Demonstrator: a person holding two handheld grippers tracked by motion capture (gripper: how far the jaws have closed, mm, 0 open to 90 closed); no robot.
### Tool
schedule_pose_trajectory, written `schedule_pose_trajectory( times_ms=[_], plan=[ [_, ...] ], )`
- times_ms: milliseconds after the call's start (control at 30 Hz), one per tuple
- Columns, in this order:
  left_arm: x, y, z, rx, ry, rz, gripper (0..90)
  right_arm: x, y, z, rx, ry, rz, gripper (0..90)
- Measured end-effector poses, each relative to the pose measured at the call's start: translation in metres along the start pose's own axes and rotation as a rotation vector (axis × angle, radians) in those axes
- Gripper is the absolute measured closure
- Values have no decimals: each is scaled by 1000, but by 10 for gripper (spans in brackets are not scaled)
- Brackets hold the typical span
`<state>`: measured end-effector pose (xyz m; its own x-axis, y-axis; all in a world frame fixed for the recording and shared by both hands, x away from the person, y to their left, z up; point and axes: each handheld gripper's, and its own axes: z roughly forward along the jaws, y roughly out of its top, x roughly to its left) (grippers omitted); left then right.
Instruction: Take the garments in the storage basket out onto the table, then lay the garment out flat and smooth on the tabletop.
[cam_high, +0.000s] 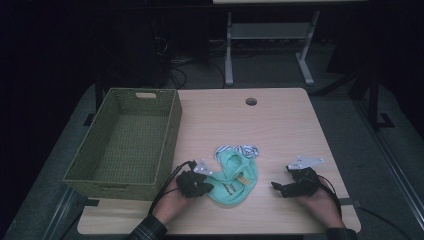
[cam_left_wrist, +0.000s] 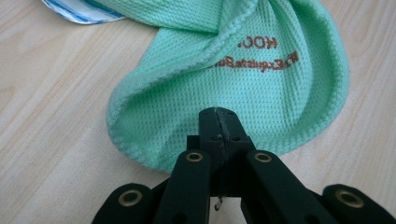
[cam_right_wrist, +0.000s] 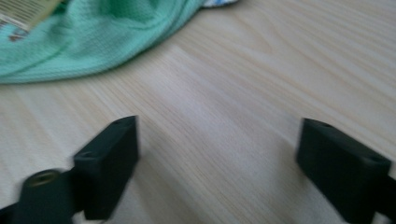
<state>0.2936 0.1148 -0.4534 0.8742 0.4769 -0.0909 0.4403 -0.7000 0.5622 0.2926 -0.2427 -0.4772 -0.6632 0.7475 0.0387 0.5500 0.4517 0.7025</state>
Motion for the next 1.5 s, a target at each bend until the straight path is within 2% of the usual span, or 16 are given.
schedule_pose_trajectory(
  times_ms=[67, 233, 333, 367, 400, 500, 667, 933, 1267, 1500],
  plan=[
    [0, 0, 1, -6, -1, -9, 893, 0, 3, -1, -13, 3, 20, 159],
    [1, 0, 0, 3, -4, -9, 890, -1, 9, -3, -28, 14, 8, 236],
    [1, 1, 0, 6, -3, -14, 890, -5, 17, -5, -55, 24, 16, 342],
    [1, 1, 0, 6, -2, -19, 890, -5, 17, -5, -55, 24, 16, 342],
    [1, 1, 0, 8, -1, -20, 890, -7, 22, -7, -74, 33, 20, 399],
    [1, 2, 0, 16, -1, -19, 890, -9, 26, -8, -87, 40, 24, 444],
    [0, 3, 1, 18, 1, -27, 891, -12, 42, -3, -104, 69, 3, 534],
    [1, 3, 1, 21, -4, -38, 890, -14, 55, 10, -100, 77, -10, 600],
    [2, 3, 1, 17, -12, -49, 890, -22, 80, 36, -105, 88, 8, 606],
    [2, 3, 1, 17, -11, -51, 890, -25, 86, 53, -78, 81, 6, 603]
  ],
)
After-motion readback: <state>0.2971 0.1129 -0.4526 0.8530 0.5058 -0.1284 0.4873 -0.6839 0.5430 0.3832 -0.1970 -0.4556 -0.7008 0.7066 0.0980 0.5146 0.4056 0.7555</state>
